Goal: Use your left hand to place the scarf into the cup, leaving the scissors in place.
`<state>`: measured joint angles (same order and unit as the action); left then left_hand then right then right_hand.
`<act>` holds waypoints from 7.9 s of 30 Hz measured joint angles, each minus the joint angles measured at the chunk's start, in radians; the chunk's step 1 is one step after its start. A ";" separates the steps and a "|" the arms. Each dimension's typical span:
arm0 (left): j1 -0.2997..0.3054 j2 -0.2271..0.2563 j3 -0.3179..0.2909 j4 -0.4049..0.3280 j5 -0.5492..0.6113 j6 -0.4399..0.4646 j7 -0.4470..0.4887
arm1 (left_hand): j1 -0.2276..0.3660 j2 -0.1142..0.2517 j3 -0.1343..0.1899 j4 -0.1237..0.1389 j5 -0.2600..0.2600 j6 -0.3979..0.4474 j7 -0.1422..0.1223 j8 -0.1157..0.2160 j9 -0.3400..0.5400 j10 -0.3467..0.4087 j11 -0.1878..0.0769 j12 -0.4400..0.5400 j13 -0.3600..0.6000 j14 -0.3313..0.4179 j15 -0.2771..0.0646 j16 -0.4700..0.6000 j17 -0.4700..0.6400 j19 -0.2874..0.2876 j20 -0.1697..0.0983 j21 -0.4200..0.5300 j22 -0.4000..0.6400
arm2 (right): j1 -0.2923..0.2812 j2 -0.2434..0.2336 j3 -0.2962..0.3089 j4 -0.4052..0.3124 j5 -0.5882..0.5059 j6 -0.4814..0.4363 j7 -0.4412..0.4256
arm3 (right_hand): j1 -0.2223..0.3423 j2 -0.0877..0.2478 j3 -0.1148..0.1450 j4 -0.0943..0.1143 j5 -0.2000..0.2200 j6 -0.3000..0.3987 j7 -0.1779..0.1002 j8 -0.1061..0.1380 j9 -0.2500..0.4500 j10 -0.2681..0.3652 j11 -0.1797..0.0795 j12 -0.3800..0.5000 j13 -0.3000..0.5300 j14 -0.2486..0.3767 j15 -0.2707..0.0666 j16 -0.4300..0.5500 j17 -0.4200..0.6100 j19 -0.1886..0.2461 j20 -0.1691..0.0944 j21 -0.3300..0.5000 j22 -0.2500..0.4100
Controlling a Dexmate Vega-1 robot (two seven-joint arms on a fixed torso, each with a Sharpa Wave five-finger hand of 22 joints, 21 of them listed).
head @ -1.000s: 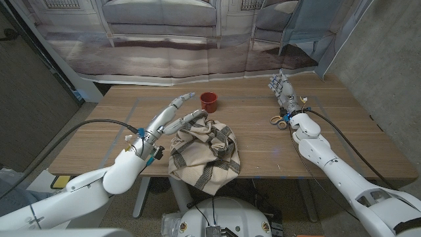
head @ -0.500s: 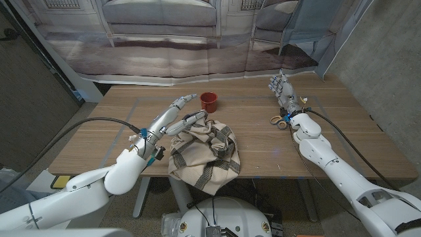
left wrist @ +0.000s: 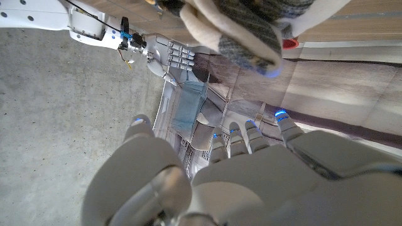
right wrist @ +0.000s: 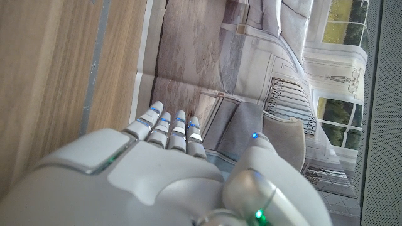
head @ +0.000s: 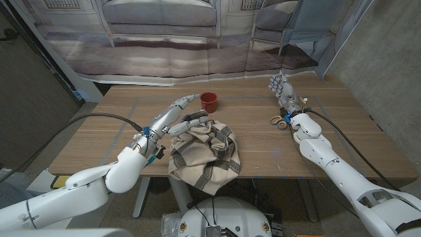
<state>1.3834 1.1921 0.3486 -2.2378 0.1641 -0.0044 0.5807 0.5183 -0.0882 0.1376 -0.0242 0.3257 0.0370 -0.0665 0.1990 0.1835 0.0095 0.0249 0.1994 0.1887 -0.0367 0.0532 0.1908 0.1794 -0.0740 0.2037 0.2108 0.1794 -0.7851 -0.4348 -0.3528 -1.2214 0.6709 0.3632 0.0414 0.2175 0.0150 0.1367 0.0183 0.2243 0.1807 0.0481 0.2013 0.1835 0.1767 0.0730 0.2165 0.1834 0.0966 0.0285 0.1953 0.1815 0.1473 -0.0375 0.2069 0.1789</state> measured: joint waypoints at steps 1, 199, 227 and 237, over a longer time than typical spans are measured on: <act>0.000 0.000 0.000 0.000 0.000 0.002 0.000 | 0.002 -0.002 -0.001 -0.001 0.000 -0.006 -0.001 -0.003 0.000 0.000 0.000 0.000 0.000 0.002 0.005 0.000 0.000 0.000 0.000 0.000 0.000 | 0.000 0.000 0.000 0.000 0.000 0.000 0.000 | 0.000 0.000 0.000 0.000 0.000 0.000 0.000 0.000 0.000 0.000 0.000 0.000 0.000 0.000 0.000 0.000 0.000 0.000 0.000 0.000 0.000; -0.556 -0.281 0.679 -0.072 0.688 0.909 -0.871 | 0.156 -0.022 -0.059 -0.078 0.037 0.010 -0.019 0.001 0.005 -0.003 -0.032 0.008 0.000 0.048 0.053 0.000 0.000 0.157 0.009 0.010 0.005 | 0.090 0.075 -0.024 0.137 0.021 0.012 0.063 | -0.004 0.004 -0.018 -0.018 0.000 0.012 -0.016 0.000 0.000 0.004 0.004 -0.008 0.000 0.021 0.022 -0.008 0.000 0.034 0.116 0.004 0.002; -0.623 -0.354 0.781 -0.014 0.845 1.013 -0.969 | 0.278 0.031 -0.033 -0.113 0.046 0.002 0.006 0.001 0.010 0.006 -0.012 0.008 0.005 0.070 0.057 0.006 0.000 0.308 0.014 0.048 0.006 | 0.085 0.072 -0.013 0.138 0.031 0.015 0.069 | -0.004 0.004 -0.022 -0.022 -0.008 0.016 -0.020 0.000 0.005 0.004 0.004 -0.008 0.000 0.027 0.016 -0.008 0.000 0.056 0.124 0.004 0.003; -0.629 -0.384 0.805 0.012 0.924 1.048 -1.001 | 0.456 0.113 0.025 -0.144 0.020 0.004 0.022 0.001 0.014 0.013 -0.005 0.012 0.005 0.105 0.067 0.006 0.005 0.386 0.015 0.053 0.006 | 0.079 0.067 -0.010 0.128 0.035 0.015 0.069 | -0.004 0.004 -0.026 -0.026 -0.008 0.016 -0.020 0.000 0.005 0.004 0.004 -0.008 0.000 0.036 0.015 -0.008 0.000 0.083 0.143 0.008 0.003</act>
<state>0.7545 0.8082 1.1534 -2.2260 1.0877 1.0434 -0.4199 0.9747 0.0249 0.1623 -0.1684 0.3457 0.0411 -0.0443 0.2002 0.1974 0.0225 0.0197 0.2113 0.1934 0.0679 0.1198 0.1971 0.1841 0.3123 0.2186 0.2639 0.1852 -0.7064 -0.3682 -0.3628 -1.0929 0.7063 0.3780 0.1101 0.2138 0.0187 0.1103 -0.0080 0.2165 0.1967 0.0285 0.2013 0.1886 0.1804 0.0768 0.2089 0.1834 0.1325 0.0430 0.1878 0.1815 0.2299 0.1055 0.2149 0.1815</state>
